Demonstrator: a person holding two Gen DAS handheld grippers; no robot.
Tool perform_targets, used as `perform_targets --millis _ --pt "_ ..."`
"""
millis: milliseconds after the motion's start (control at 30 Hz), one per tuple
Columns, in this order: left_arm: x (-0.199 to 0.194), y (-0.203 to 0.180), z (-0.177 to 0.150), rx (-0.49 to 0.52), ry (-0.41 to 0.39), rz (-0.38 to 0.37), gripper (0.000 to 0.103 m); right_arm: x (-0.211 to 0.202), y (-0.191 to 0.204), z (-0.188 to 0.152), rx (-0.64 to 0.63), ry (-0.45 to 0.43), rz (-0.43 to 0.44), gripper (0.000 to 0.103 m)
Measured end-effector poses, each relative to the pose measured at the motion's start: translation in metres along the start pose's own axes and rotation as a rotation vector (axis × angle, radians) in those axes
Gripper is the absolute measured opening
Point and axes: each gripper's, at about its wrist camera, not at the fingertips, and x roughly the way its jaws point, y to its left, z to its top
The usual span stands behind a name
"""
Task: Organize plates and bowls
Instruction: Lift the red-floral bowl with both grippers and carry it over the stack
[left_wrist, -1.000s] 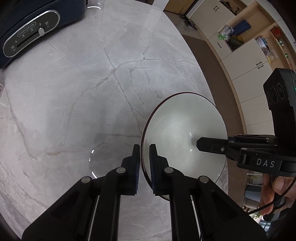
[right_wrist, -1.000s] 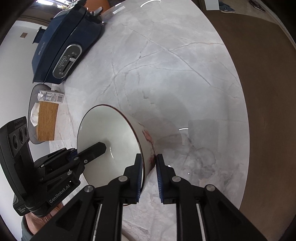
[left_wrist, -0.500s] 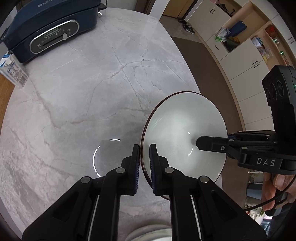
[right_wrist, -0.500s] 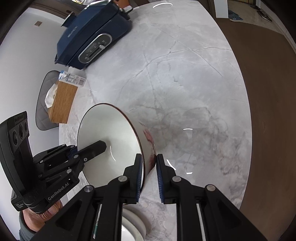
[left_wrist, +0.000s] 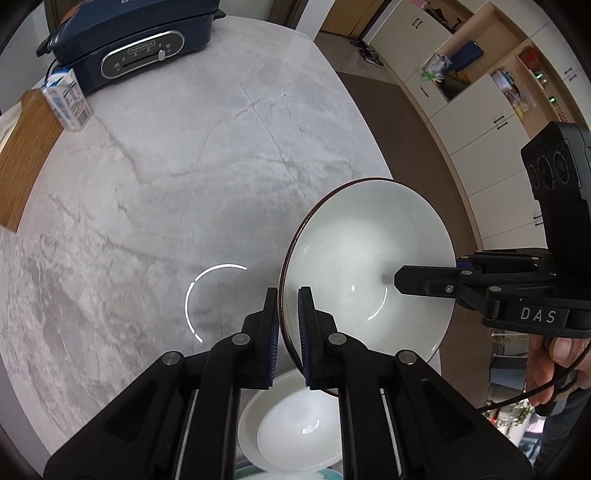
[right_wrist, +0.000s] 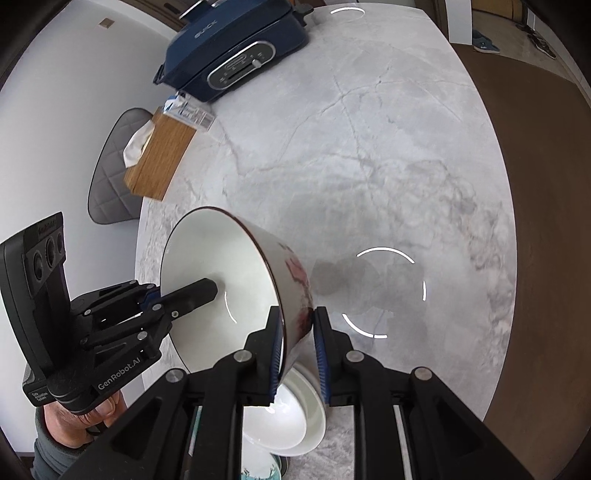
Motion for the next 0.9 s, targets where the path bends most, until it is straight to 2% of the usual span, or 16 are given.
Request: perform_targets --millis 467,733,900 --pt "-0.008 0.010 -0.108 0.019 0.075 -0.019 0.008 0.023 0.026 -0.093 0.026 0.055 -0.010 0.019" --pt "0.004 0.017 -0.140 0.010 0.116 -0.019 0.008 0.044 0.028 -0.129 0.053 0.080 -0.014 0.019" --pt "0.016 0.020 -0.151 0.003 0.132 -0.010 0.008 0.057 0.023 -0.139 0.074 0.089 -0.014 0.018"
